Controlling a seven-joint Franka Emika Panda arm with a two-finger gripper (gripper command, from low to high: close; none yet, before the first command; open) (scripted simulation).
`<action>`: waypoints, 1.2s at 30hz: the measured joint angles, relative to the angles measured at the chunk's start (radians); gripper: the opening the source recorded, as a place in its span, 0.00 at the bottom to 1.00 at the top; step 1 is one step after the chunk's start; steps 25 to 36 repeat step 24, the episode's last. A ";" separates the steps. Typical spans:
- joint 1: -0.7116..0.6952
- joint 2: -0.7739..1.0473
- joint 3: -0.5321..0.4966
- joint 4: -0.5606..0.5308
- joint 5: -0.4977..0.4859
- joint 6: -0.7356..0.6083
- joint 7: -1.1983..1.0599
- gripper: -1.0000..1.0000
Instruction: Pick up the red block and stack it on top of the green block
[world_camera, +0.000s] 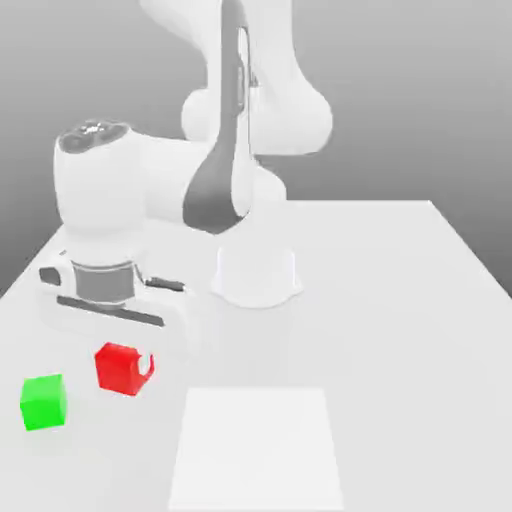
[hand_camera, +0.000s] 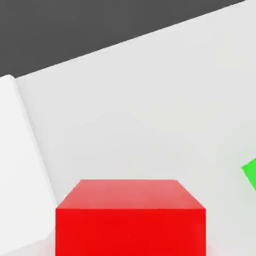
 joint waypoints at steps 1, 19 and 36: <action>-0.011 0.002 -0.003 0.007 0.001 -0.006 -0.043 0.00; -0.239 0.163 -0.019 0.118 0.138 0.031 -0.730 0.00; -0.258 0.217 0.007 0.121 0.177 0.079 -0.760 1.00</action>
